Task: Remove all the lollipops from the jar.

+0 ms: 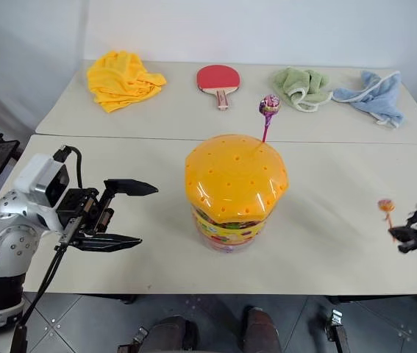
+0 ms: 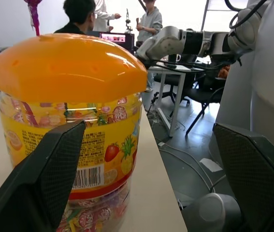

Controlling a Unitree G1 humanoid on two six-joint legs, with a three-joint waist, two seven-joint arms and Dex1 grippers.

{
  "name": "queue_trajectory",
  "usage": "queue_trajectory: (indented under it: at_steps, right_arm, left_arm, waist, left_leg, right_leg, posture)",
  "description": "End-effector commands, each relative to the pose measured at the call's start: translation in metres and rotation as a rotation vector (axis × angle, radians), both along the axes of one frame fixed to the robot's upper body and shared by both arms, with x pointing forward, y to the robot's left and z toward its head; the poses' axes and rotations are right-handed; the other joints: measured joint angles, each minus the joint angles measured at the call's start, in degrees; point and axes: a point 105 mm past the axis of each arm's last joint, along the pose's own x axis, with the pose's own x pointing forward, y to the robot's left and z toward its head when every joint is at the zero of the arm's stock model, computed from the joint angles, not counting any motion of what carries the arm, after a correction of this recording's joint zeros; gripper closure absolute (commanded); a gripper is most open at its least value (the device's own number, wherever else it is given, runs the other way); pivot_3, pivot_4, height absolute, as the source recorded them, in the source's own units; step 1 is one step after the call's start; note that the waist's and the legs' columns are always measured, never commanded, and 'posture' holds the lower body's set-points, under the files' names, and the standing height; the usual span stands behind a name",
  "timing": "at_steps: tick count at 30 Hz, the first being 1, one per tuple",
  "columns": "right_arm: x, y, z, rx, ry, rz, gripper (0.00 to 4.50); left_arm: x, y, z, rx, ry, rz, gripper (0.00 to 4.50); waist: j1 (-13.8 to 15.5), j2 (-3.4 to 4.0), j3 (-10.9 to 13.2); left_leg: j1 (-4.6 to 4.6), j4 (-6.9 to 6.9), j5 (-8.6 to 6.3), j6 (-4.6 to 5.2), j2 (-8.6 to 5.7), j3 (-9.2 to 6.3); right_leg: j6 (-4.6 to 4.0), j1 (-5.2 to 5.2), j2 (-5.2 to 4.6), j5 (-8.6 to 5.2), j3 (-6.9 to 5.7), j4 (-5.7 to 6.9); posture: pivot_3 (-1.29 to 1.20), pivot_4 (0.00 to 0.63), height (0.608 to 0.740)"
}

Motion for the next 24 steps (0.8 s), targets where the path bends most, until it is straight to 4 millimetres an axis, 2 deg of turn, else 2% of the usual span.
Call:
queue_trajectory:
  at_steps: [1, 3, 6, 8, 9, 10, 11, 13, 16, 20, 24]
  right_arm:
    - [0.0, -0.011, 0.001, -0.087, -0.014, 0.012, 4.27]
    - [0.0, -0.014, 0.0, -0.087, -0.024, 0.018, 3.89]
    - [-0.002, -0.011, 0.006, -0.064, -0.046, 0.082, 2.85]
    - [0.002, 0.007, 0.029, 0.026, -0.157, 0.199, 2.18]
    - [0.006, 0.041, 0.066, 0.201, -0.337, 0.371, 1.87]
    - [0.001, 0.064, 0.094, 0.311, -0.462, 0.512, 1.87]
    - [-0.001, 0.08, 0.112, 0.355, -0.507, 0.581, 1.87]
    - [0.001, 0.096, 0.123, 0.376, -0.519, 0.625, 1.87]
    - [0.013, 0.139, 0.154, 0.446, -0.655, 0.733, 1.87]
    - [0.026, 0.17, 0.17, 0.491, -0.731, 0.776, 1.87]
    - [0.039, 0.195, 0.168, 0.499, -0.703, 0.808, 1.87]
  left_arm:
    - [-0.002, -0.004, 0.007, -0.002, -0.043, -0.012, 0.0]
    - [0.0, -0.005, 0.009, -0.017, -0.051, 0.003, 0.0]
    - [0.006, -0.004, 0.016, -0.066, -0.058, 0.048, 0.0]
    - [0.007, -0.002, 0.021, -0.109, -0.042, 0.064, 0.0]
    - [0.007, 0.001, 0.022, -0.138, -0.02, 0.076, 0.0]
    - [0.008, 0.002, 0.023, -0.158, -0.004, 0.084, 0.0]
    - [0.01, 0.004, 0.025, -0.199, 0.013, 0.101, 0.0]
    - [0.013, 0.007, 0.029, -0.256, 0.036, 0.121, 0.0]
    - [0.021, 0.011, 0.037, -0.355, 0.062, 0.161, 0.0]
    - [0.026, 0.015, 0.044, -0.421, 0.068, 0.195, 0.0]
    - [0.026, 0.014, 0.044, -0.427, 0.069, 0.2, 0.0]
  waist:
    - [0.1, 0.0, 0.0]
    - [0.2, 0.0, 0.0]
    - [0.3, 0.0, 0.0]
    - [0.2, 0.0, 0.0]
    - [0.2, 0.0, 0.0]
    - [-0.1, 0.01, 0.0]
    - [-0.4, 0.14, 0.0]
    - [-0.6, 0.28, 0.0]
    - [-0.5, 0.09, 0.0]
    - [0.2, 0.09, 0.0]
    - [0.3, 0.09, 0.0]
  left_leg:
    - [0.0, 0.0, 0.0, 0.0, 0.0, 0.0]
    - [0.0, 0.01, 0.0, 0.0, 0.0, -0.01]
    - [-0.02, 0.04, 0.0, 0.0, -0.02, -0.05]
    - [-0.01, 0.03, 0.0, 0.0, -0.02, -0.04]
    - [-0.01, 0.02, 0.0, 0.0, -0.01, -0.04]
    - [0.01, 0.02, 0.0, 0.0, -0.01, -0.06]
    - [0.03, 0.03, 0.0, -0.01, 0.06, -0.07]
    - [0.11, 0.02, 0.0, 0.0, 0.07, -0.34]
    - [0.13, 0.12, -0.01, -0.04, 0.1, -0.62]
    - [0.0, 0.2, -0.02, -0.05, 0.02, -0.66]
    - [-0.18, 0.24, -0.03, -0.05, -0.09, -0.62]
  right_leg:
    - [0.0, 0.0, 0.0, 0.0, 0.0, 0.0]
    - [0.0, 0.01, 0.0, 0.0, 0.0, -0.01]
    - [0.01, 0.05, -0.01, 0.01, 0.0, -0.03]
    - [0.01, 0.04, -0.01, 0.01, -0.01, -0.04]
    - [0.02, 0.03, 0.0, 0.01, -0.01, -0.04]
    - [0.02, 0.04, 0.0, 0.01, -0.01, -0.02]
    - [0.02, 0.03, 0.05, 0.01, 0.01, -0.03]
    - [0.02, 0.04, 0.04, 0.01, 0.16, 0.01]
    - [0.02, 0.07, 0.05, 0.01, 0.05, 0.26]
    - [0.02, 0.02, 0.01, 0.01, 0.02, 0.28]
    - [0.04, 0.0, -0.03, 0.02, -0.1, 0.32]
  posture:
    - [0.0, 0.15, 0.74]
    - [0.0, 0.15, 0.74]
    - [0.0, 0.15, 0.74]
    - [0.0, 0.15, 0.74]
    - [0.0, 0.15, 0.74]
    - [0.0, 0.15, 0.74]
    - [0.0, 0.15, 0.74]
    - [0.0, 0.15, 0.74]
    - [0.0, 0.15, 0.74]
    - [0.0, 0.15, 0.74]
    - [0.0, 0.15, 0.74]
